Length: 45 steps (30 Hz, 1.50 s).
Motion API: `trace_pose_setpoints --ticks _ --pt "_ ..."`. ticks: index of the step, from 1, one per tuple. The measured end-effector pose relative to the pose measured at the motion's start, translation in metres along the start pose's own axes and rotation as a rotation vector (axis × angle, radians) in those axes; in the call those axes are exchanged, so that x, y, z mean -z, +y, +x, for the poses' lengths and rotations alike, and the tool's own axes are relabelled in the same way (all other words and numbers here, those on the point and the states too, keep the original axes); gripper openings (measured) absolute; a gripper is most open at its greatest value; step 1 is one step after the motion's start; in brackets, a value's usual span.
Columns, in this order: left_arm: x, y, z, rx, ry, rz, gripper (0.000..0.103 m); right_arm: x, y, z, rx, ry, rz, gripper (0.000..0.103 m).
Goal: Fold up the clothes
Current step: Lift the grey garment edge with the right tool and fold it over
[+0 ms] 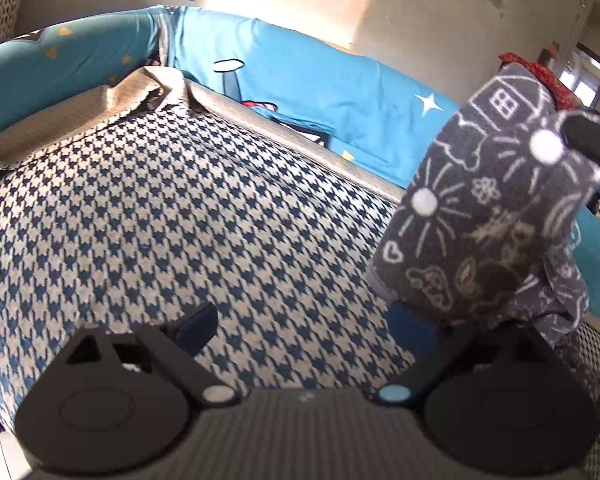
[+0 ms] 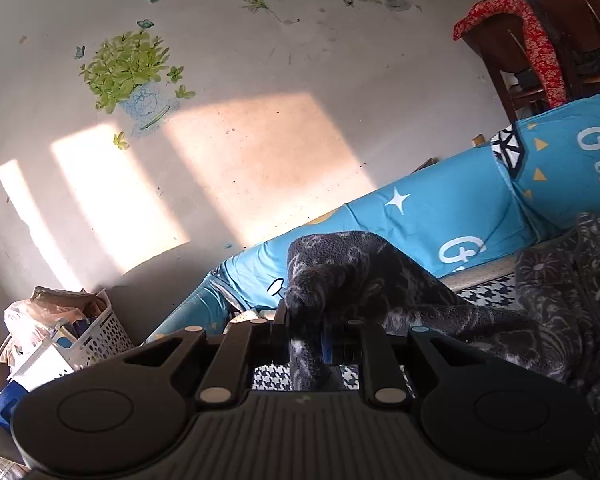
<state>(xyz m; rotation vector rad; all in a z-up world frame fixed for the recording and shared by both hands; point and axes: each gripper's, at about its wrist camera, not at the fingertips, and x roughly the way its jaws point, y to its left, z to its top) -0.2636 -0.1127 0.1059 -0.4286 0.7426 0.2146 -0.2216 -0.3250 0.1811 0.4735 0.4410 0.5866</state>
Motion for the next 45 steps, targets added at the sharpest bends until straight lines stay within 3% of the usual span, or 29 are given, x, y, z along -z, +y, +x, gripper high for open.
trace_pose_setpoints --ticks 17,26,29,30,31,34,45 --pt "-0.023 0.061 0.004 -0.087 -0.005 -0.148 0.096 -0.003 0.053 0.081 -0.08 0.018 -0.044 0.017" --pt "-0.026 0.071 0.011 -0.131 0.017 -0.158 0.098 0.01 0.052 0.11 -0.095 0.06 -0.046 0.017" --pt "-0.026 0.073 0.013 -0.157 0.021 -0.166 0.098 0.019 0.049 0.124 -0.119 0.146 -0.052 0.029" --pt "-0.026 0.075 0.013 -0.165 0.021 -0.17 0.098 0.024 0.047 0.13 -0.106 0.197 -0.059 0.043" --pt "-0.026 0.076 0.013 -0.173 0.021 -0.174 0.098 0.029 0.046 0.135 -0.092 0.247 -0.066 0.046" --pt "-0.026 0.08 0.012 -0.19 0.016 -0.184 0.098 0.041 0.043 0.131 -0.067 0.299 -0.112 0.046" --pt "-0.022 0.066 0.012 -0.17 0.022 -0.154 0.098 0.048 0.005 0.051 0.114 0.222 -0.162 0.046"
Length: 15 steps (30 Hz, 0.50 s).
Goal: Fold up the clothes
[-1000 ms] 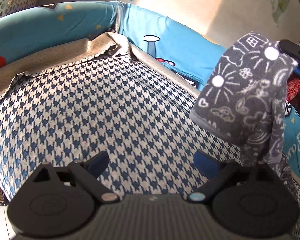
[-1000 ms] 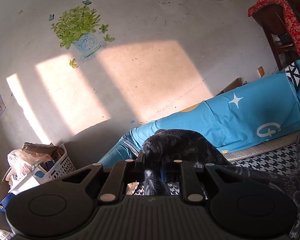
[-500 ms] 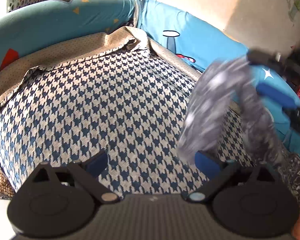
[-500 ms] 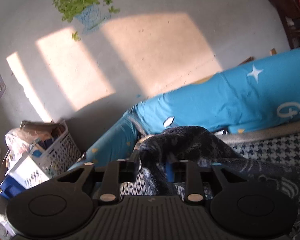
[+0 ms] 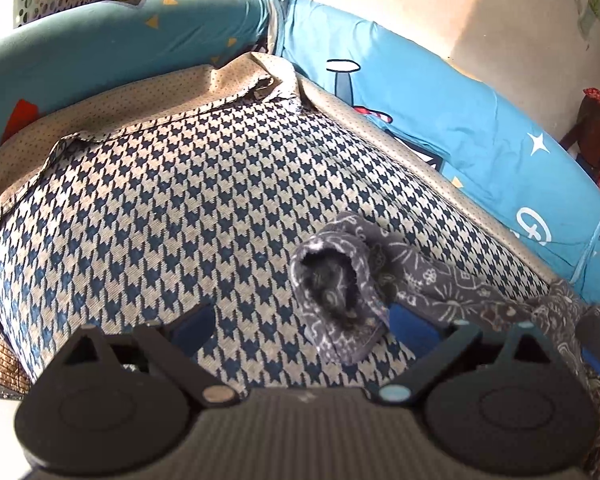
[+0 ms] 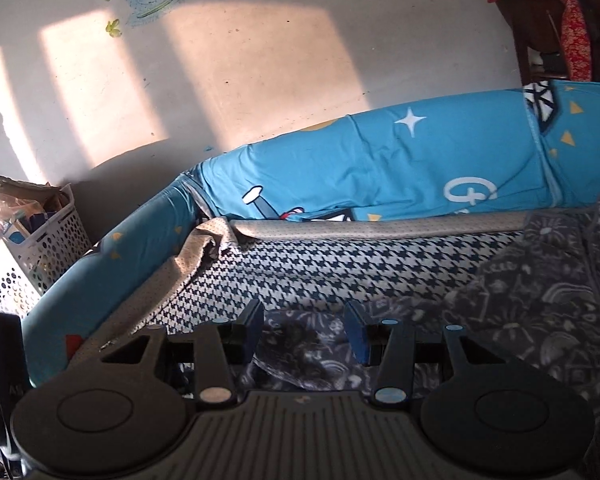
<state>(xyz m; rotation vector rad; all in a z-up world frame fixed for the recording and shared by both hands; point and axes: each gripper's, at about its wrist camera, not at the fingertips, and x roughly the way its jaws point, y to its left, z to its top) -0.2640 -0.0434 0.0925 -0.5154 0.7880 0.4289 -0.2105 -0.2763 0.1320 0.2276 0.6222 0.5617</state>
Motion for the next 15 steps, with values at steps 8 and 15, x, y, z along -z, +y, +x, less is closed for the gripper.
trace_pose_setpoints --ticks 8,15 --pt "0.013 -0.026 0.003 0.063 0.019 0.082 0.098 0.032 -0.039 -0.044 0.095 0.014 0.06 0.046" --pt "0.027 -0.053 0.002 0.147 0.03 0.184 0.098 0.053 -0.051 -0.076 0.158 0.027 0.066 0.046"
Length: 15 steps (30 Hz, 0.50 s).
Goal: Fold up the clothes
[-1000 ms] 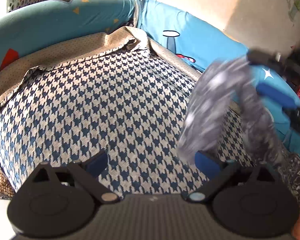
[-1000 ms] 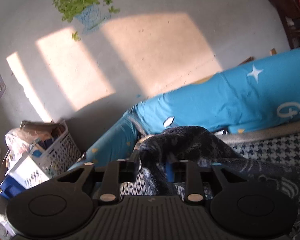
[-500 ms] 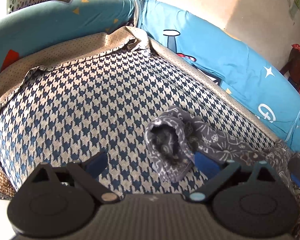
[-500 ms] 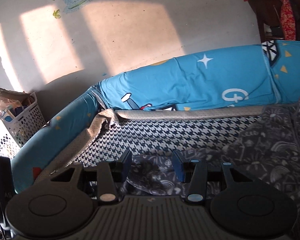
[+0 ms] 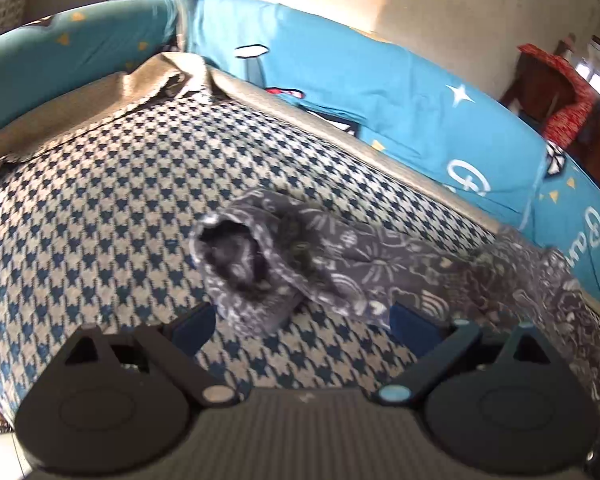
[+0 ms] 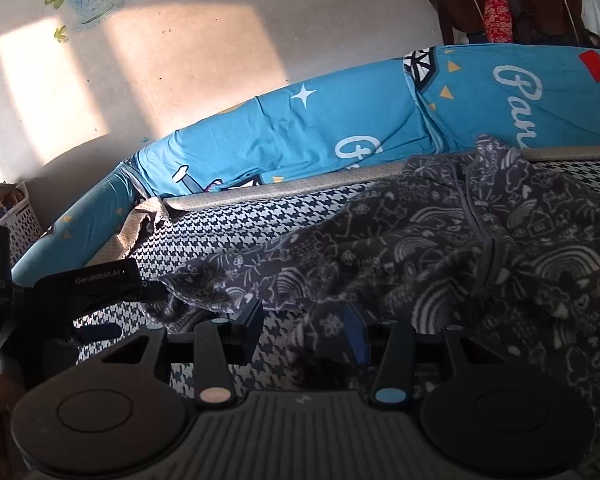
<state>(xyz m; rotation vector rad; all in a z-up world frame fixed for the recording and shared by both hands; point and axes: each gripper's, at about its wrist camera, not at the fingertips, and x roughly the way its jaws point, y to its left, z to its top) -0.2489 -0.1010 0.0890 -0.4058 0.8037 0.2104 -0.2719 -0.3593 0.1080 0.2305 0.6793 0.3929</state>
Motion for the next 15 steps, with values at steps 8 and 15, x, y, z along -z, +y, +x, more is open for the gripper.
trace_pose_setpoints --ticks 8,15 --pt "0.013 -0.033 0.004 0.097 0.017 0.114 0.099 0.031 -0.013 -0.033 0.051 0.027 -0.012 0.046" --pt "0.027 -0.058 0.011 0.156 0.05 0.203 0.1 0.055 -0.011 -0.05 0.095 0.053 -0.077 0.047"
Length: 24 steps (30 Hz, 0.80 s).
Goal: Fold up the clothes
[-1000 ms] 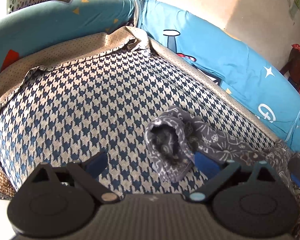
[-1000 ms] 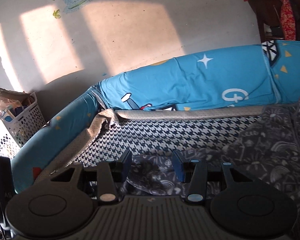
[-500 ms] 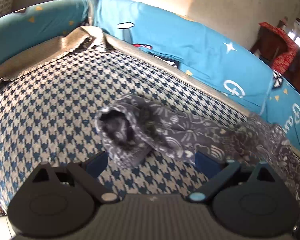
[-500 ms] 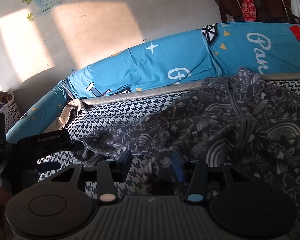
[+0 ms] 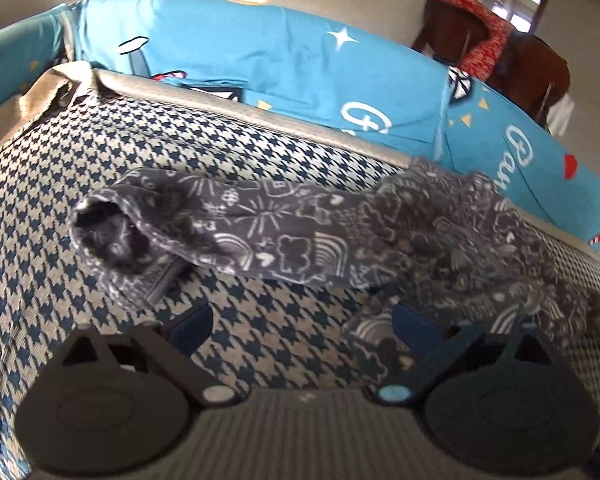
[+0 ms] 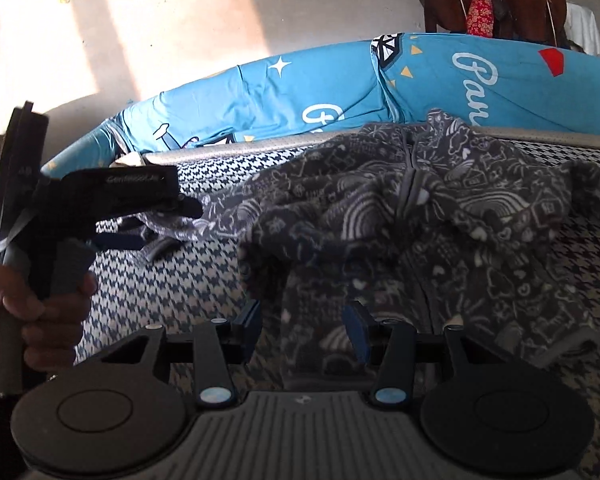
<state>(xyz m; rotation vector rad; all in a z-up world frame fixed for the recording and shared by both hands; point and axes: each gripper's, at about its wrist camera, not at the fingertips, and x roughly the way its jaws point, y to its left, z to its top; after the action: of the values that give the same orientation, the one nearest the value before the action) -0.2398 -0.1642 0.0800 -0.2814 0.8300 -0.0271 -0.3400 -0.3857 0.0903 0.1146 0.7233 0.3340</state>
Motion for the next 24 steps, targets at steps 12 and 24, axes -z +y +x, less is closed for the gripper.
trace_pose_setpoints --ticks 12,24 --pt "0.013 -0.026 0.016 -0.005 0.037 0.105 0.1 0.021 0.009 0.002 0.068 0.002 -0.139 0.068" --pt "0.013 -0.035 0.02 -0.026 0.017 0.134 0.102 0.047 0.029 0.033 0.203 -0.025 -0.441 0.071"
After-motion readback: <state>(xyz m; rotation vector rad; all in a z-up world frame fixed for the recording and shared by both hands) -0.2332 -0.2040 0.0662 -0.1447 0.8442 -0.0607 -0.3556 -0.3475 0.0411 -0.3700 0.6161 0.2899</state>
